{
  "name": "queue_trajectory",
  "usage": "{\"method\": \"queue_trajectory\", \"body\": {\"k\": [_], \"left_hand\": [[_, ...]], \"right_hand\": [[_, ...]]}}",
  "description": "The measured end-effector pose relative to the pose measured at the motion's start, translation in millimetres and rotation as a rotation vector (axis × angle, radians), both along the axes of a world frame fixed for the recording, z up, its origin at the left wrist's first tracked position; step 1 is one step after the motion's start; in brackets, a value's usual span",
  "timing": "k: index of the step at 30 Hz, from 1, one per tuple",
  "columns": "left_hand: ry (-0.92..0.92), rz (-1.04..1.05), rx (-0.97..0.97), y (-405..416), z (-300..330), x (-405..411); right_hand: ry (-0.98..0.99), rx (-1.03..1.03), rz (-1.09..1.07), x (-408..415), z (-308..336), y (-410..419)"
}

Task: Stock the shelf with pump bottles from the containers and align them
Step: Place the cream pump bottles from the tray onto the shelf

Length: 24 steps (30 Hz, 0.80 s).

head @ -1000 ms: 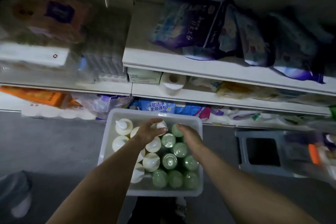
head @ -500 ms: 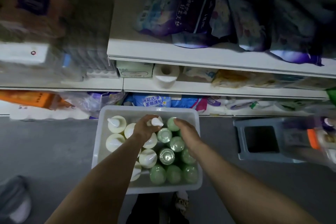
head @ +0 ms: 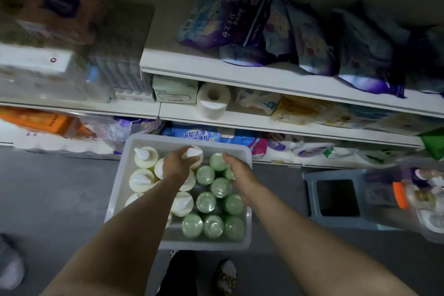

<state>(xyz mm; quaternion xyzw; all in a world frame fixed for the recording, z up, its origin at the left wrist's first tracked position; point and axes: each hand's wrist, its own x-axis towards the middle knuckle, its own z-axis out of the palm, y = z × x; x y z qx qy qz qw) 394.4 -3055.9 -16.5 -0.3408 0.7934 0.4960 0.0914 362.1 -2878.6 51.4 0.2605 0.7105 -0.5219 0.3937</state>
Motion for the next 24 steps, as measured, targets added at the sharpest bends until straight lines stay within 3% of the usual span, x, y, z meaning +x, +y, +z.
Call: {"method": "queue_trajectory", "body": {"k": [7,17,24], "left_hand": [[0.194,0.012,0.078,-8.2,76.1,15.1],[0.454,0.015,0.222,-3.6,254.1,29.9],[0.573,0.083,0.198,21.4,377.3,29.3]], "right_hand": [[0.070,-0.073,0.033,8.9,53.1,10.3],[0.316,-0.249,0.215,14.9,173.2,7.2],[0.483,-0.512,0.296,12.5,252.2,12.4]]}}
